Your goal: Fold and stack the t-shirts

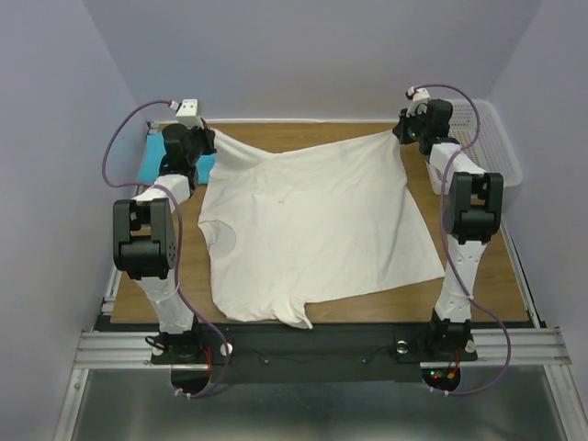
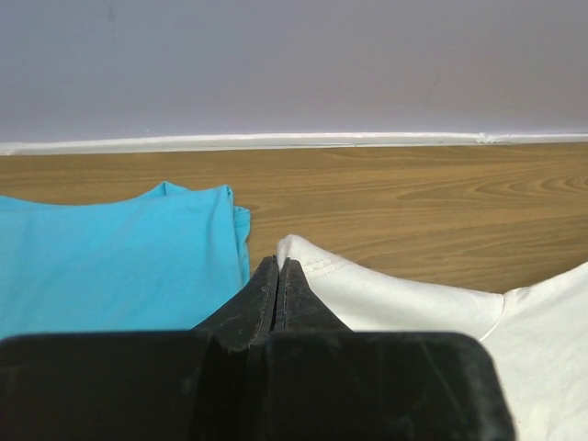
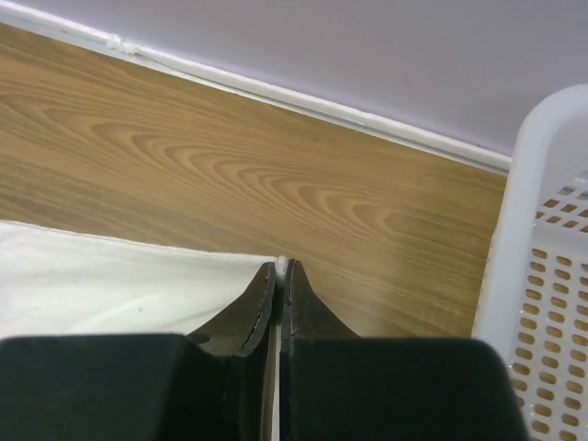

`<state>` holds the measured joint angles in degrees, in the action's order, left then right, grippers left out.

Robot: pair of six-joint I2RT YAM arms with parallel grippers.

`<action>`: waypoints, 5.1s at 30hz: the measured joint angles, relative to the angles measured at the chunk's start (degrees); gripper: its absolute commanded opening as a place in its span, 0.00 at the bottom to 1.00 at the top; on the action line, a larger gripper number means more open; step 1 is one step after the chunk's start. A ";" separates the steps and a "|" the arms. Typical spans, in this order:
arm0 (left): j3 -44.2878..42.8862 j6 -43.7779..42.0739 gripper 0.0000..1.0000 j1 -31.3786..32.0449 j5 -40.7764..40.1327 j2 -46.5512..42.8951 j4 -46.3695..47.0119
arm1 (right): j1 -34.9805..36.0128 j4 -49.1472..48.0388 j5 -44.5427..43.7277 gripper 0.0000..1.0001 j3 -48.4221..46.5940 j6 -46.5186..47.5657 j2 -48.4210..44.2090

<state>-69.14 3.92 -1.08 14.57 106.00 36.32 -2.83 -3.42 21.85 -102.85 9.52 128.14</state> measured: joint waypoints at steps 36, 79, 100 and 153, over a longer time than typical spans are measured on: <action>8.50 -8.15 0.00 0.68 2.21 -9.53 -0.37 | 0.11 -0.04 1.99 0.01 4.09 2.27 -2.54; 20.68 -11.76 0.00 5.18 -0.11 -20.72 -0.72 | -2.08 -1.79 5.18 0.01 14.64 2.03 -11.23; 24.33 -11.52 0.00 6.54 -1.95 -24.92 -1.33 | -2.10 -2.08 5.18 0.01 14.73 1.57 -11.23; 30.27 -10.40 0.00 11.63 -5.16 -35.85 -4.92 | -2.10 -3.45 5.14 0.04 19.37 2.89 -14.71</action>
<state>-38.87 -6.48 10.55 9.41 70.15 31.40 -4.93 -6.87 26.98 -83.48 12.40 113.43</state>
